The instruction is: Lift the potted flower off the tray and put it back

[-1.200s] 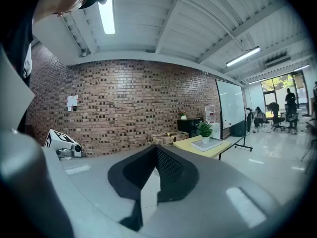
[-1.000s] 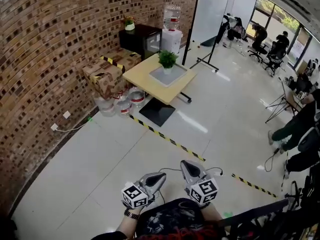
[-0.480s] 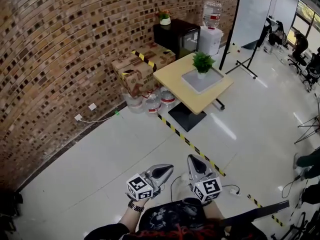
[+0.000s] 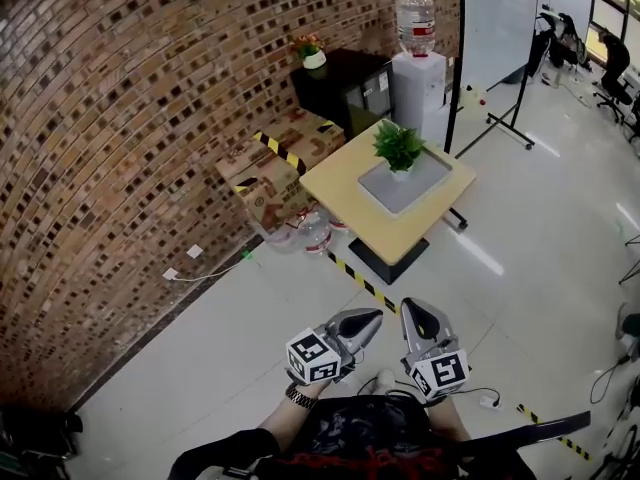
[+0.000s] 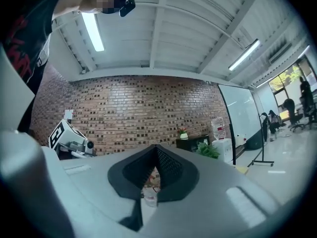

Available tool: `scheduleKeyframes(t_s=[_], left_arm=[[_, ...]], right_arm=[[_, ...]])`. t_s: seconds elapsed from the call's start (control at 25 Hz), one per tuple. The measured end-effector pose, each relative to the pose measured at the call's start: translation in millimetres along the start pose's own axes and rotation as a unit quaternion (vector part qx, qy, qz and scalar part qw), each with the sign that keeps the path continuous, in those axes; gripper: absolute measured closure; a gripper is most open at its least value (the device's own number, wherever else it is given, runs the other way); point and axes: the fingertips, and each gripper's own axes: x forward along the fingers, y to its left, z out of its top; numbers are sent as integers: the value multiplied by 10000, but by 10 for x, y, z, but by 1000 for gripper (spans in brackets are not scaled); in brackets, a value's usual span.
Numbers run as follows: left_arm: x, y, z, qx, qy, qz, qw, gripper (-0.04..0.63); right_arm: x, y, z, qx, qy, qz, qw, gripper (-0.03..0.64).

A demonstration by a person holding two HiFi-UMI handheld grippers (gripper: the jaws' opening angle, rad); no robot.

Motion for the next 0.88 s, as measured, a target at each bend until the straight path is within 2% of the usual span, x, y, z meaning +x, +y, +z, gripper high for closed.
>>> scheduleKeyframes(t_s=[0.12,0.24,0.44,0.56,0.64,0.8,0.88], left_arm=[[61,259,-100,-199,212,39,9996,595],[54,659,-119,-449,139,111,9988,595],[41,1489,37,-384,-1,103,9992,595],[-18,2129,258,-362,-175,69,9992,595],[-69,2558,462,-382,-253,8,9990,595],[2,3163,898,-202,-403,-337,9984,595],[60,3433,980,-162,-346,-483,9981,595]], right_arm=[[179,-174,-173,164,157,-122,9997,614],[425,-378,-318,225,233,-288,9991,614],[1125,-793,-561,-32,488,-558,9972,614],[1715,-997,-603,-326,544,-776,9950,614],[2082,-1097,-605,-274,592,-953,9933,599],[2656,-1383,-728,37,900,-1243,9881,453],[2864,-1528,-926,237,1153,-1445,9825,303]])
